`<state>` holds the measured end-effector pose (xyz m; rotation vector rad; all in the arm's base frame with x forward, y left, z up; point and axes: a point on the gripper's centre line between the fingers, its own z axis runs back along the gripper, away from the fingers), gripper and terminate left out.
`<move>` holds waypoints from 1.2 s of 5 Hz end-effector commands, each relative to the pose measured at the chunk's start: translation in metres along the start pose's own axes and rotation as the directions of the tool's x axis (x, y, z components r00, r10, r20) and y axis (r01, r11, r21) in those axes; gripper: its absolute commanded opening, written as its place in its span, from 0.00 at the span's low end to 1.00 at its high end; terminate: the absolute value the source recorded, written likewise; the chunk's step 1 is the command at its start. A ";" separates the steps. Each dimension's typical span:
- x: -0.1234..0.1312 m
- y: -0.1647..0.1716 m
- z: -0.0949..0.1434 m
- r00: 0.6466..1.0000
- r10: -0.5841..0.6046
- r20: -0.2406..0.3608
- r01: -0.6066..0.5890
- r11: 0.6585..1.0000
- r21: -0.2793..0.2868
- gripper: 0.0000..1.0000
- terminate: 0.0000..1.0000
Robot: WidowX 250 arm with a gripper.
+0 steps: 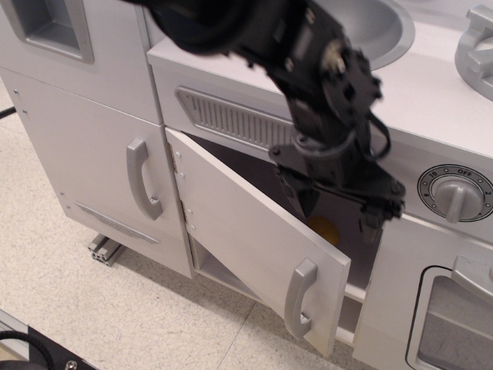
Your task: Open cabinet
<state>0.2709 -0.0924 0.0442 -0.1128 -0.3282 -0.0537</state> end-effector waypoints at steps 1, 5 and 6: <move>0.019 -0.001 -0.021 0.996 -0.015 0.082 0.012 0.999 0.040 1.00 0.00; -0.042 0.058 -0.016 0.999 0.002 -0.040 0.003 0.994 0.107 1.00 0.00; -0.054 0.088 -0.017 0.996 0.071 -0.049 -0.061 0.982 0.179 1.00 0.00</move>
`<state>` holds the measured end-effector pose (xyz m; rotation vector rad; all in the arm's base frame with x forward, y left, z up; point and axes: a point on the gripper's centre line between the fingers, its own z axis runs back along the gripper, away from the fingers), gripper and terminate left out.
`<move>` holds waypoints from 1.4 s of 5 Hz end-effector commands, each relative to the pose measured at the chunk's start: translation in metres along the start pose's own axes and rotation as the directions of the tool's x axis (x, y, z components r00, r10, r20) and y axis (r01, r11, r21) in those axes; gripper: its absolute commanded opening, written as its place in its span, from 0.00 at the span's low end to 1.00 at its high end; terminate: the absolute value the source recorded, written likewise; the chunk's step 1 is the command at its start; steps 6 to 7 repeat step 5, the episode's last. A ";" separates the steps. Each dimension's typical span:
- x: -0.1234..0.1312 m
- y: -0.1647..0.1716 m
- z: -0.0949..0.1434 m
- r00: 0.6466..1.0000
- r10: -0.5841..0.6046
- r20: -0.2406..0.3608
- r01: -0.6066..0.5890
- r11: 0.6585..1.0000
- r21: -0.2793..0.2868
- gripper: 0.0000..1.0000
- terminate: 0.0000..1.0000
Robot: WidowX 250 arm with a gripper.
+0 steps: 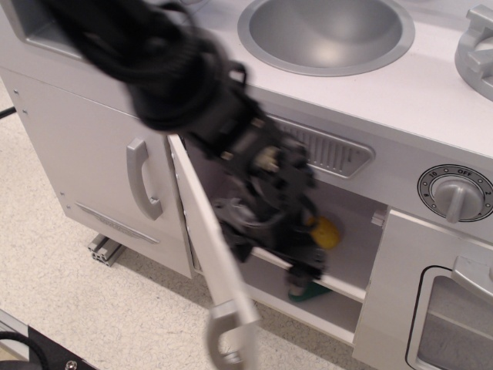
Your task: Open cabinet
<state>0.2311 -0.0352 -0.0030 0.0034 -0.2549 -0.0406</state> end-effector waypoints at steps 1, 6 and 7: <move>-0.004 0.050 -0.002 0.997 0.077 0.007 -0.077 0.992 0.100 1.00 0.00; 0.001 0.064 -0.005 0.996 0.087 0.003 -0.087 0.987 0.135 1.00 1.00; 0.001 0.064 -0.005 0.996 0.087 0.003 -0.087 0.987 0.135 1.00 1.00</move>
